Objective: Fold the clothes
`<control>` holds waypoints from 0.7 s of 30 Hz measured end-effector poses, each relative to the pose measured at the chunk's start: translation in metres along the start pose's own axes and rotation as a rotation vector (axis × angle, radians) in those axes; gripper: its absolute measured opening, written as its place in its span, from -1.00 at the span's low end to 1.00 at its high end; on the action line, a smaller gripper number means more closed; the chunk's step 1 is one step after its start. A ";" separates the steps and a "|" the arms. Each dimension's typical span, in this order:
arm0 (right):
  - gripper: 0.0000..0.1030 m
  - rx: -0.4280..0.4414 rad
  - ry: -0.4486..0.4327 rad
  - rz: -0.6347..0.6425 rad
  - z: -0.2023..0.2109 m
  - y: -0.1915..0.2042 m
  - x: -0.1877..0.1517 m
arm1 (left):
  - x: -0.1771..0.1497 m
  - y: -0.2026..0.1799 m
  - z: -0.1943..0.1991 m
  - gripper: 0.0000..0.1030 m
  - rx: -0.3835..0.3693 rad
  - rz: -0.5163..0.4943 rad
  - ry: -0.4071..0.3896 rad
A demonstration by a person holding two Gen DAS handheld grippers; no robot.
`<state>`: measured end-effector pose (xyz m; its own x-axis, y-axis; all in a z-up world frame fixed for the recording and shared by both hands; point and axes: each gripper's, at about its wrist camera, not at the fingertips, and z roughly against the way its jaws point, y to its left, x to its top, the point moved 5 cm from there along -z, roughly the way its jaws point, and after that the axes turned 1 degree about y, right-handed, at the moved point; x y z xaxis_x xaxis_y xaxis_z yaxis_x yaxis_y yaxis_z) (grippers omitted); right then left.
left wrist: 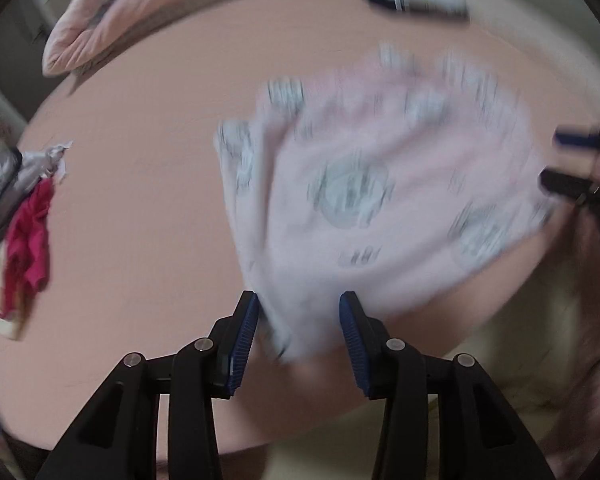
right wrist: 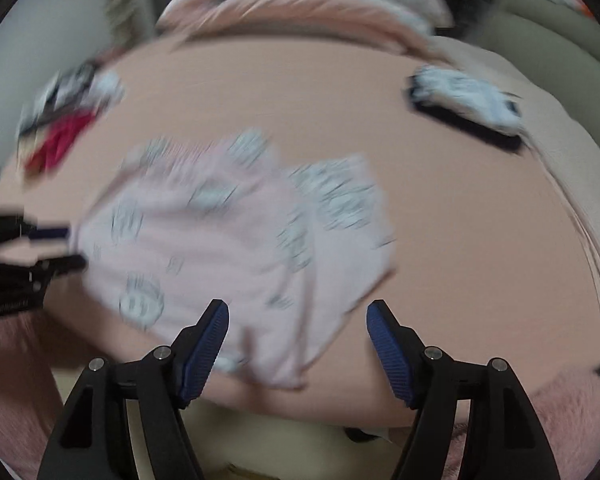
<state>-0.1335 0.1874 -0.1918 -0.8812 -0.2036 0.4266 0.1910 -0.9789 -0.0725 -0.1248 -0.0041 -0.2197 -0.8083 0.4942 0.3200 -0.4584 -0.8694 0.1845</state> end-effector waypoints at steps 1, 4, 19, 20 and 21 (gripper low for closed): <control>0.33 -0.027 0.024 0.005 -0.006 -0.002 -0.007 | -0.003 0.010 0.001 -0.02 0.011 0.036 0.009; 0.35 -0.016 0.076 -0.100 -0.010 -0.024 -0.017 | -0.011 0.042 0.007 -0.02 0.070 0.134 0.030; 0.16 0.227 0.067 -0.329 -0.031 -0.049 0.004 | 0.016 0.016 0.044 -0.02 -0.446 0.339 -0.230; -0.05 0.223 0.069 -0.295 -0.032 -0.044 0.007 | 0.014 0.010 0.039 -0.02 -0.444 0.345 -0.217; -0.35 0.256 0.066 -0.289 -0.032 -0.041 0.013 | 0.013 0.010 0.037 -0.03 -0.430 0.347 -0.210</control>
<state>-0.1668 0.2241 -0.2119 -0.9389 0.0711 0.3367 0.0251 -0.9617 0.2729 -0.1264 -0.0066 -0.1794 -0.8673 0.1325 0.4798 -0.3244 -0.8815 -0.3431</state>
